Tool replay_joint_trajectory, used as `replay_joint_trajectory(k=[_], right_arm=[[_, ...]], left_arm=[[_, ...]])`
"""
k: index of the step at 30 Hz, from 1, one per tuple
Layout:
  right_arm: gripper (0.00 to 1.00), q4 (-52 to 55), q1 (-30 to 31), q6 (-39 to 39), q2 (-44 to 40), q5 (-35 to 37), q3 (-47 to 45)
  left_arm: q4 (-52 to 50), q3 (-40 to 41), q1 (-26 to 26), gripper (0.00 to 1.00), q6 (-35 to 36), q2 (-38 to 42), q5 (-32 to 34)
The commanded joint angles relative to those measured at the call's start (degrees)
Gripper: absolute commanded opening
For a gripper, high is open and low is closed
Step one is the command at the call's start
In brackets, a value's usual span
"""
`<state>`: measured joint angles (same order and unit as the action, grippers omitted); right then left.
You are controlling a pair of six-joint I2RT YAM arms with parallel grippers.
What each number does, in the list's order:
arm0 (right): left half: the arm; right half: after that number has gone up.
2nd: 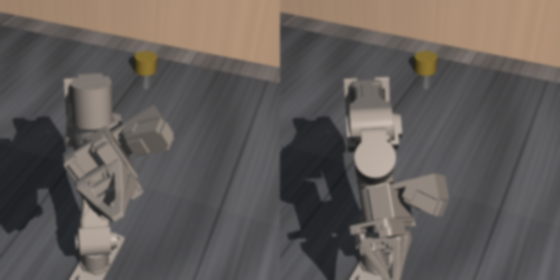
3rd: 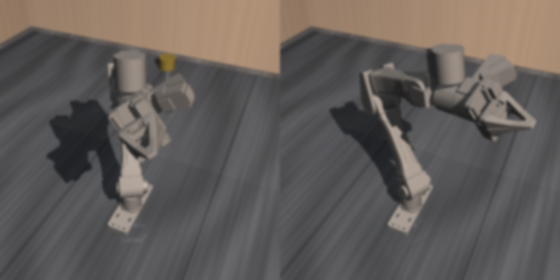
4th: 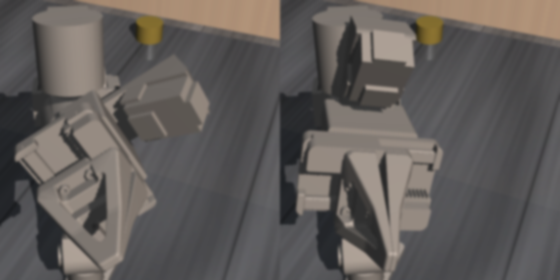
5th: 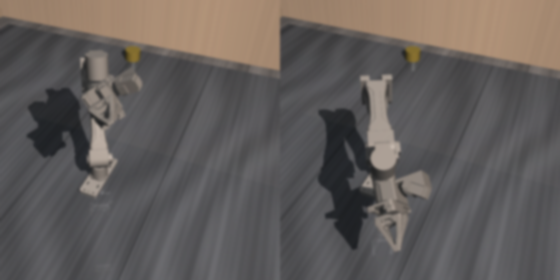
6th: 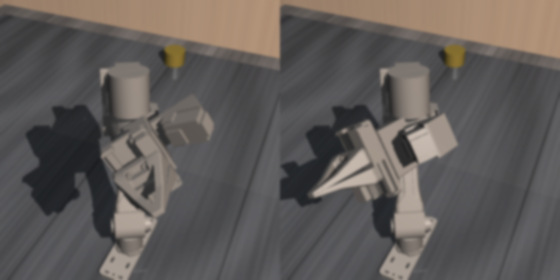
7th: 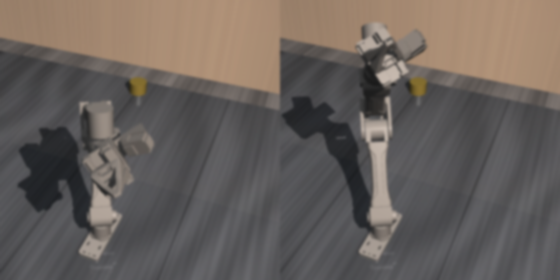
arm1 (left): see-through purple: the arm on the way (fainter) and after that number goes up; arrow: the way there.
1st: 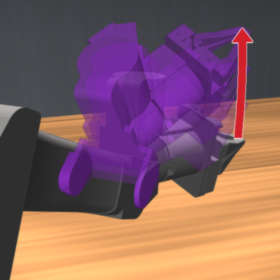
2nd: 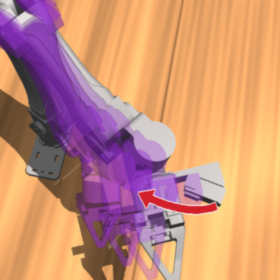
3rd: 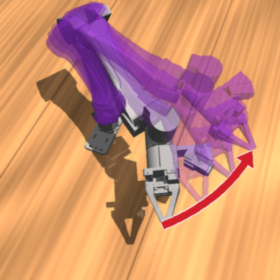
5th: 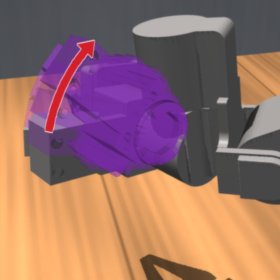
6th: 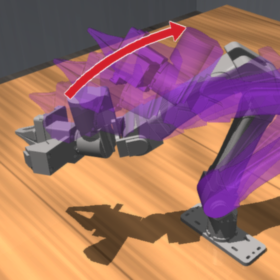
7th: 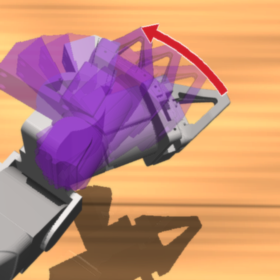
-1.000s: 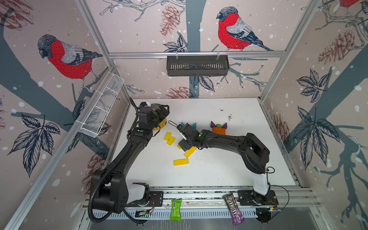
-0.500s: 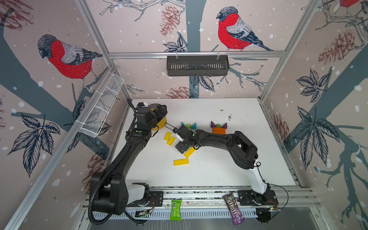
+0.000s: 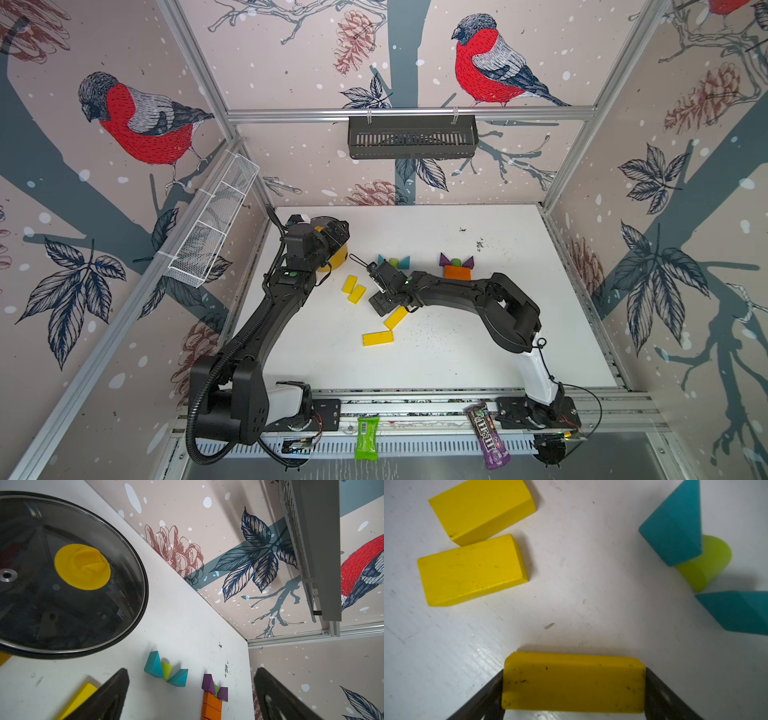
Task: Assemble a carrot with building blocks
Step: Pick up the building block from the center of the board, then assemble the building block at the center of the board.
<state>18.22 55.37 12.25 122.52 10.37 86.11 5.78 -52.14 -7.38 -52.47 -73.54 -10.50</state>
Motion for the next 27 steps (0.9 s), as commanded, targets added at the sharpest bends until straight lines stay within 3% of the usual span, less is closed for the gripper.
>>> replay_joint_trajectory(k=[1,7,17,27], right_arm=[[0.85,0.75,-0.49,6.93,-1.9,6.73,-0.07],[0.85,-3.92,-3.21,21.54,-4.9,7.74,-5.4],[0.86,-6.54,-3.6,27.66,-0.94,12.53,-2.7],[0.9,-8.68,-4.22,29.58,2.18,9.81,-1.43]], left_arm=[[2.22,0.07,0.08,0.94,0.17,-0.16,-0.67],[2.73,0.19,0.08,0.94,-0.36,-0.82,-1.96],[4.2,1.05,0.08,0.93,-1.47,-0.82,-3.29],[5.07,1.35,0.08,0.92,-2.65,-1.49,-4.82]])
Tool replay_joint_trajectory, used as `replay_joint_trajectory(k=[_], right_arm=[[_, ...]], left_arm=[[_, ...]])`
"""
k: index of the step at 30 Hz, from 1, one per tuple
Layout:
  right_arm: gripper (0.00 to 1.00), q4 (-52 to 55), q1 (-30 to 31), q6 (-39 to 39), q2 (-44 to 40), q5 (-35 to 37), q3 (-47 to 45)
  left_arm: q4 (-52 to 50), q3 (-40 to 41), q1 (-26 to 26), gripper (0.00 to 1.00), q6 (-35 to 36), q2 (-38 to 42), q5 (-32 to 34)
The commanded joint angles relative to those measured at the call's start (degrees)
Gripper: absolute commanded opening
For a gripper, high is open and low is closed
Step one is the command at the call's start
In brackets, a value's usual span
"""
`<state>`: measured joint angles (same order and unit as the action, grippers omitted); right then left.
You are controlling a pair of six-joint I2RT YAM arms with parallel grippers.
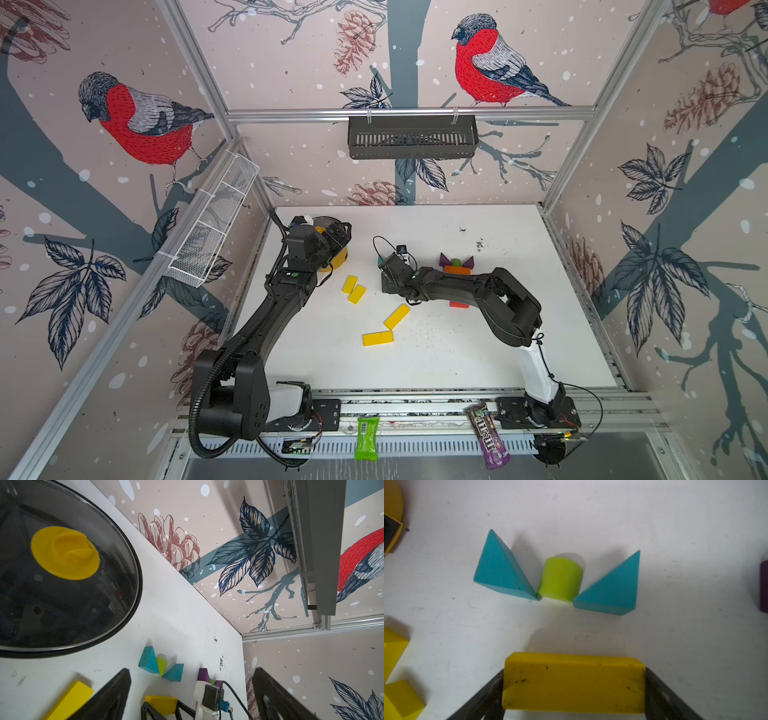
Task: Assemble a carrot with building blocks
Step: Assemble the building block at the center of the board.
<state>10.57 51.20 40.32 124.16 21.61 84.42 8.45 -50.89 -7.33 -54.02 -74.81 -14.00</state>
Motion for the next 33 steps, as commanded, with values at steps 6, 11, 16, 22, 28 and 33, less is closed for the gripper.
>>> replay_joint_trajectory(k=[6,11,16,22,28,33], right_arm=[[0.97,-2.14,-0.39,1.17,-0.42,-4.46,0.17],[0.97,-3.54,-1.28,1.31,-2.08,-7.03,-1.21],[0.98,-4.16,-1.28,-0.73,-4.86,-8.13,-2.78],[0.84,-4.39,-1.7,-10.32,-10.6,-9.83,-8.58],[0.64,-1.88,-3.42,-19.46,-12.51,-12.29,-12.5],[0.65,-0.88,-4.29,-19.96,-9.93,-14.87,-10.75]], left_arm=[[2.36,0.1,0.06,0.92,-1.18,-0.44,-1.38],[2.32,0.12,0.04,0.92,-1.09,-0.34,-1.27],[2.25,0.11,0.04,0.92,-1.0,-0.26,-1.12],[2.26,0.05,0.04,0.92,-1.0,-0.52,-1.32],[2.54,0.1,0.08,0.92,-1.33,-1.08,-1.86],[2.98,0.09,0.04,0.91,-1.8,-1.92,-2.86]])
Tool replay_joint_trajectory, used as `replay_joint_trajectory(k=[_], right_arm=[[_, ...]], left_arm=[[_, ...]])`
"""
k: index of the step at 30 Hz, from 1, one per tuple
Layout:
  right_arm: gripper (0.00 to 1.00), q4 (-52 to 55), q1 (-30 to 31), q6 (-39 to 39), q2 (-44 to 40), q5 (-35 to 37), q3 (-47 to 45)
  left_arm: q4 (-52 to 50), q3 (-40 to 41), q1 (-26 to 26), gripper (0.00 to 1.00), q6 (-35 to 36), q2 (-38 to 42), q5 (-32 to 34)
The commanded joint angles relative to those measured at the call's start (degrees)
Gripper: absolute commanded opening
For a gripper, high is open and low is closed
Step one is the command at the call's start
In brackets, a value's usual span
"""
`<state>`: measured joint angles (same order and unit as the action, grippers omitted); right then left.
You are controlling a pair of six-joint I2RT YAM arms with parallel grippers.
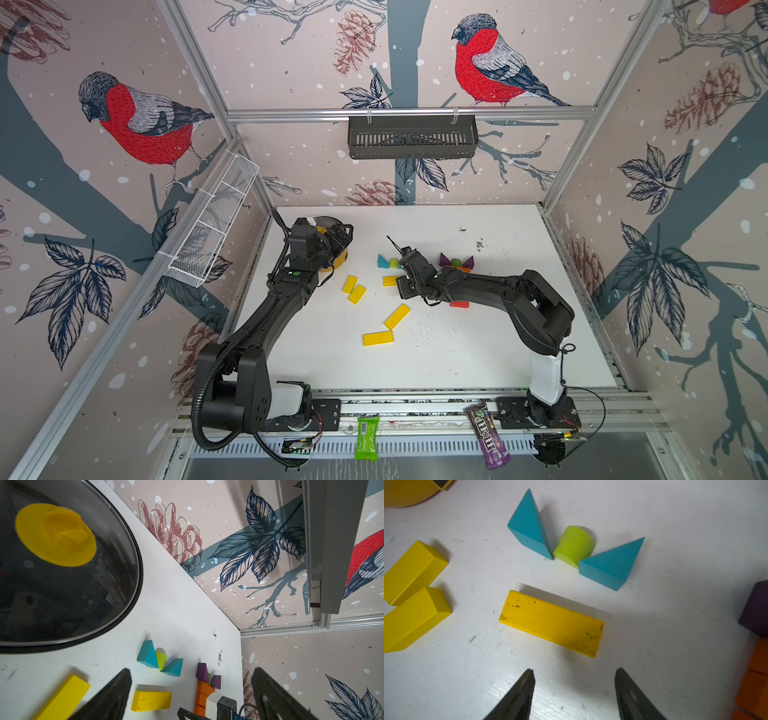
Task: Assemble a carrot with building blocks
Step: Assemble the building block at the center of the board.
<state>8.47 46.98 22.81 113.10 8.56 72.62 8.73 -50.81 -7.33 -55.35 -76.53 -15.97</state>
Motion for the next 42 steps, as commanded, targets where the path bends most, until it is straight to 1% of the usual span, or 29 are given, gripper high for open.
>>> replay_joint_trajectory(k=[1,5,13,20,27,30,36,42], right_arm=[[0.67,1.4,0.08,-2.73,2.0,-1.79,1.99],[0.68,2.85,-0.04,-2.43,5.14,-0.5,5.01],[0.59,3.21,-0.23,-1.97,6.49,-0.11,6.69],[0.54,3.78,-0.17,-2.92,6.57,-0.05,7.31],[0.54,5.14,-0.31,-1.61,8.76,0.42,10.12],[0.58,5.31,-0.23,-0.53,9.07,0.61,10.44],[0.6,5.86,-0.4,1.37,9.65,2.34,11.22],[0.61,6.86,-0.57,0.15,10.3,2.63,12.48]], left_arm=[[2.62,0.09,0.04,0.91,-0.33,-0.2,-0.73],[2.6,0.03,0.04,0.91,-0.19,-0.28,-0.69],[2.69,0.05,0.04,0.91,-0.53,-0.11,-0.98],[2.96,0.09,0.04,0.9,-0.63,-0.33,-1.34],[3.01,0.11,0.03,0.9,-0.66,-0.28,-1.28],[3.02,0.19,-0.04,0.9,-0.73,-0.21,-1.44],[3.22,0.19,-0.05,0.9,-0.9,0.04,-1.54],[3.3,0.2,-0.05,0.9,-0.77,0.33,-1.45]])
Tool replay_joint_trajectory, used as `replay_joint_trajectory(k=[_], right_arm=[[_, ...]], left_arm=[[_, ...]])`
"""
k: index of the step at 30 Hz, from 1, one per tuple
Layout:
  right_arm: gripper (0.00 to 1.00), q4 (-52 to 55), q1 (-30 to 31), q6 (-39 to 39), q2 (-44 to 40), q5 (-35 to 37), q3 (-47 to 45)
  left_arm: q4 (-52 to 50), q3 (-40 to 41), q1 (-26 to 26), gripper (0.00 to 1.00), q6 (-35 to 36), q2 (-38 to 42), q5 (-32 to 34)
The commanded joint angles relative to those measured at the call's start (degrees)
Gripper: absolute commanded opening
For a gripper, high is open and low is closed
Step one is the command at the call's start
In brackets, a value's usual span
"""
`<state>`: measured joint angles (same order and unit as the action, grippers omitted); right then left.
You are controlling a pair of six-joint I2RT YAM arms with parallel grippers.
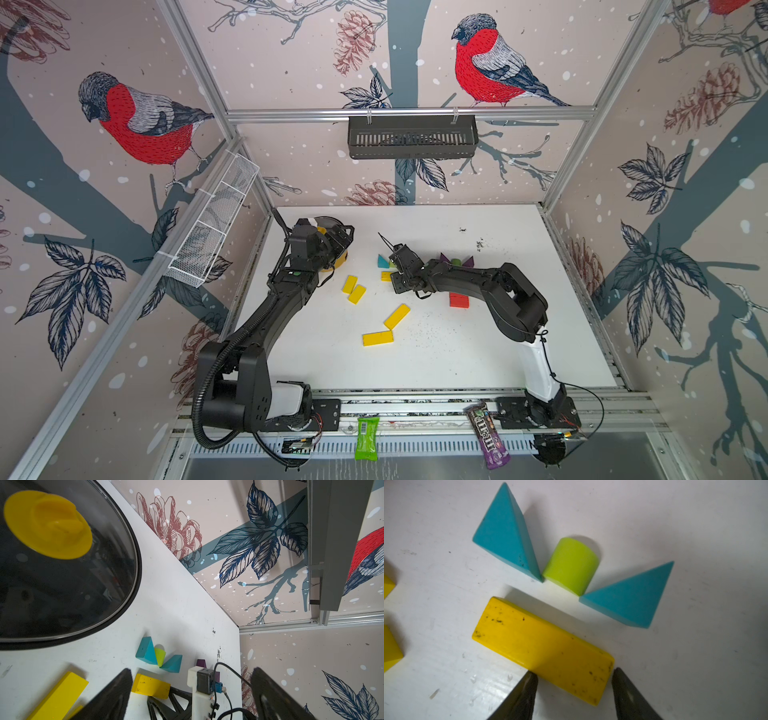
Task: Assemble a carrot with building blocks
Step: Assemble the building block at the center of the board.
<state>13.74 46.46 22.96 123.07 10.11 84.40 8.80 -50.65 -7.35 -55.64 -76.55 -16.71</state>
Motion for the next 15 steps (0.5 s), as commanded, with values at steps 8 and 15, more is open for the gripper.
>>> replay_joint_trajectory(k=[8,15], right_arm=[[0.62,2.79,-0.24,-2.31,-0.91,-1.61,0.48],[0.63,2.26,-0.5,-2.31,-2.73,-2.43,-1.65]], left_arm=[[2.0,-1.2,0.06,0.89,3.6,-0.14,1.37],[1.39,-1.79,0.06,0.89,4.92,0.1,1.87]])
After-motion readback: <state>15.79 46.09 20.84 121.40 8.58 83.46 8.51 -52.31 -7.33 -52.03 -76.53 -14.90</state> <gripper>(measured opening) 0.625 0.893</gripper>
